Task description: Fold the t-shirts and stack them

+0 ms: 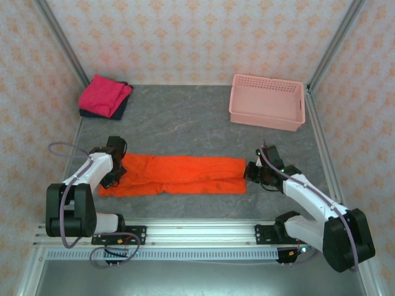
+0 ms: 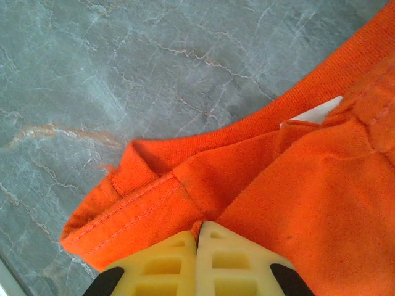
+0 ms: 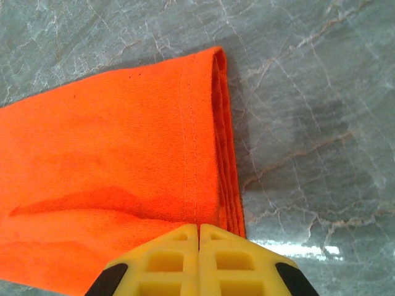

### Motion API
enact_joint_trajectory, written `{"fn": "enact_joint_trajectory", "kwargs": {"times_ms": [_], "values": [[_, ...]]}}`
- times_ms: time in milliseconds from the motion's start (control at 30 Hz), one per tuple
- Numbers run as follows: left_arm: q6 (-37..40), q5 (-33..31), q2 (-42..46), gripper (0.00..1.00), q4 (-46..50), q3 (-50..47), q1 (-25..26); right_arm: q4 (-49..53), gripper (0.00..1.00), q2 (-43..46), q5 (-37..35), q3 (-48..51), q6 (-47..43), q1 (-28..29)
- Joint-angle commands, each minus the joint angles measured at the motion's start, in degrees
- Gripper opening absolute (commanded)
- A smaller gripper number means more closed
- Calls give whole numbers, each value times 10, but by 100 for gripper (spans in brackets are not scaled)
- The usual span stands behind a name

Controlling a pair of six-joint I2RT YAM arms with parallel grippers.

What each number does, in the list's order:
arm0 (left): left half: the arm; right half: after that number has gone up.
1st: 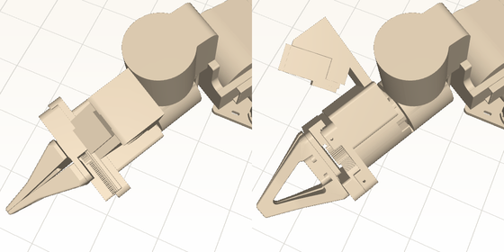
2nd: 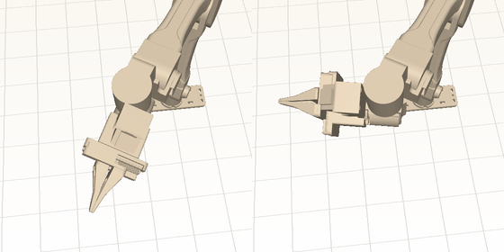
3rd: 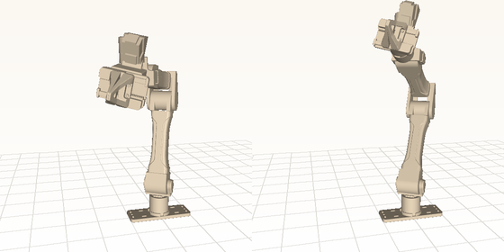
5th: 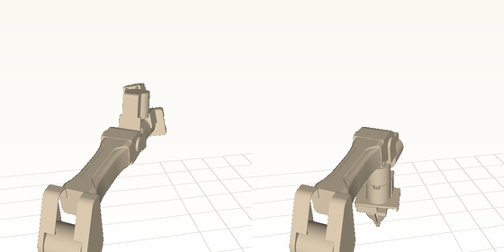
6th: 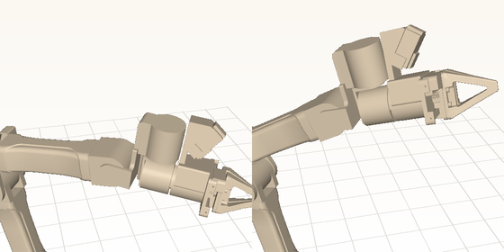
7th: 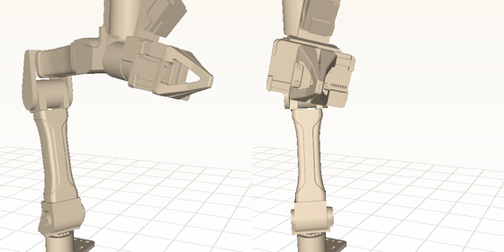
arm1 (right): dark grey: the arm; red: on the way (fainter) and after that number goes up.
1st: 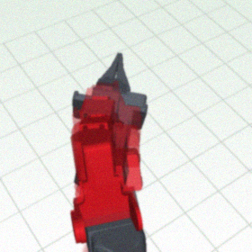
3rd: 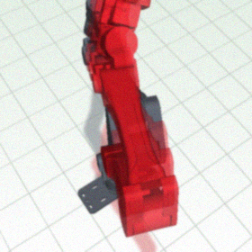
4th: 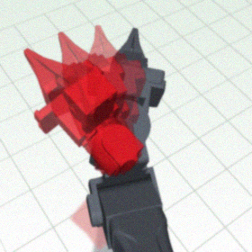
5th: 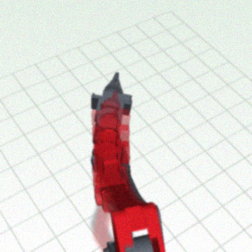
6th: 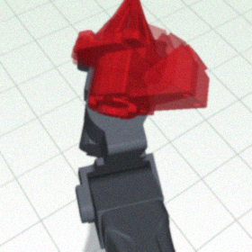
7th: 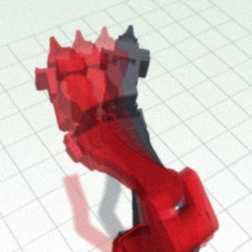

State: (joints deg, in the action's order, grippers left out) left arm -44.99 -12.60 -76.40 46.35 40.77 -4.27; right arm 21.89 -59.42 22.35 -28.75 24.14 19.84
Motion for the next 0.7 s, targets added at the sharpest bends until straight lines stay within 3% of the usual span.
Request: {"fn": "enact_joint_trajectory", "kwargs": {"times_ms": [0,200,500,600,667], "values": [[2,-29,2,3,-2,13,-6,15,0,29,6,19,27,2],[6,-27,-1,2,-1,19,-8,4,0,27,30,42,39,2],[8,-35,1,4,-4,16,-13,-11,0,-13,9,56,36,3],[7,-28,-9,12,-15,12,-15,-24,0,-18,23,56,35,3],[4,-21,-11,25,-19,11,-15,-23,5,-16,31,51,32,2]]}}
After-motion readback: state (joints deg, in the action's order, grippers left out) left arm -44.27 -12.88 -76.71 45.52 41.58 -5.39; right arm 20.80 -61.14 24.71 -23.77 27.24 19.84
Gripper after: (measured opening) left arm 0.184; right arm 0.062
